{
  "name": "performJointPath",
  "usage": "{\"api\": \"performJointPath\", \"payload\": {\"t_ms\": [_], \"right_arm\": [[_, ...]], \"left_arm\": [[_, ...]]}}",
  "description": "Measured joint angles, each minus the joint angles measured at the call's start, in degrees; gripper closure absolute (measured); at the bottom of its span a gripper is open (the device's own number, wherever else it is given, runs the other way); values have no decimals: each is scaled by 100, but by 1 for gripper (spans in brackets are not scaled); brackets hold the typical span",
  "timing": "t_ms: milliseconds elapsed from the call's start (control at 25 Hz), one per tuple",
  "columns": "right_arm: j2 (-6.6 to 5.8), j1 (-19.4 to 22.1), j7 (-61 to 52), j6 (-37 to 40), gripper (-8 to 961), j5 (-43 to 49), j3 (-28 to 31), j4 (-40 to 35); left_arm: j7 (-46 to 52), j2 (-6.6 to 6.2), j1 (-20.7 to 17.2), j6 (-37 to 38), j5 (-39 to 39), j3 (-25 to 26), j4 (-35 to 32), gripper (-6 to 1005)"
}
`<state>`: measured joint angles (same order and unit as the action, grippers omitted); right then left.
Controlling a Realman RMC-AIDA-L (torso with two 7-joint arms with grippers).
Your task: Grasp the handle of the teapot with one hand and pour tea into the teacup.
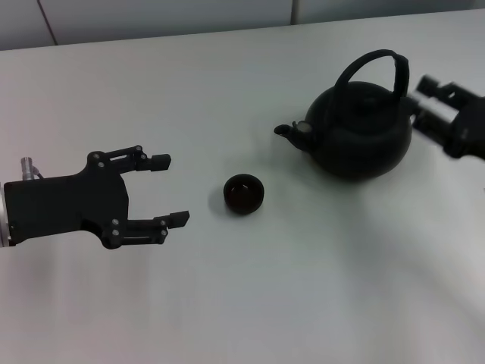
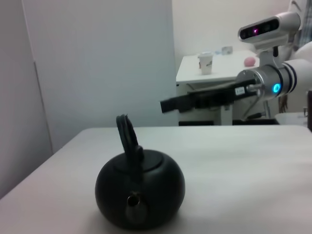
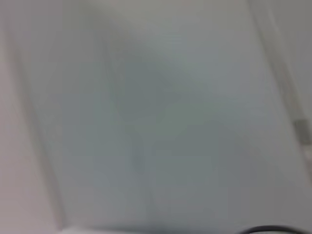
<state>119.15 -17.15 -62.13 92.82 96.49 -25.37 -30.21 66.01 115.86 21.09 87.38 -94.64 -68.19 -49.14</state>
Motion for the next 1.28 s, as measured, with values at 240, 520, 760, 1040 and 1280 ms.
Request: {"api": "performJointPath", "payload": {"t_ms": [240,520,760,1040,1280], "right_arm": [[-3,-70,0,732,402,708,-438,-673],[-3,-31,164,1154,402,876,-720,-899],[0,-21,230,1234,402,981,-758,-906],[10,-6,306,1275,402,1046,-762,-876],[12,-7,308,1296,402,1057,-768,-867]], "left_arm": [[-43,107,-3,585,0,541,-8,186],[-49,161,-92,1094,1,997,23,186],[-43,196,-199,1212,5,1093,52,186],[-45,227,-282,1224,8,1096,60,186],[-48,227,-290,1229,8,1068,119,186]]}}
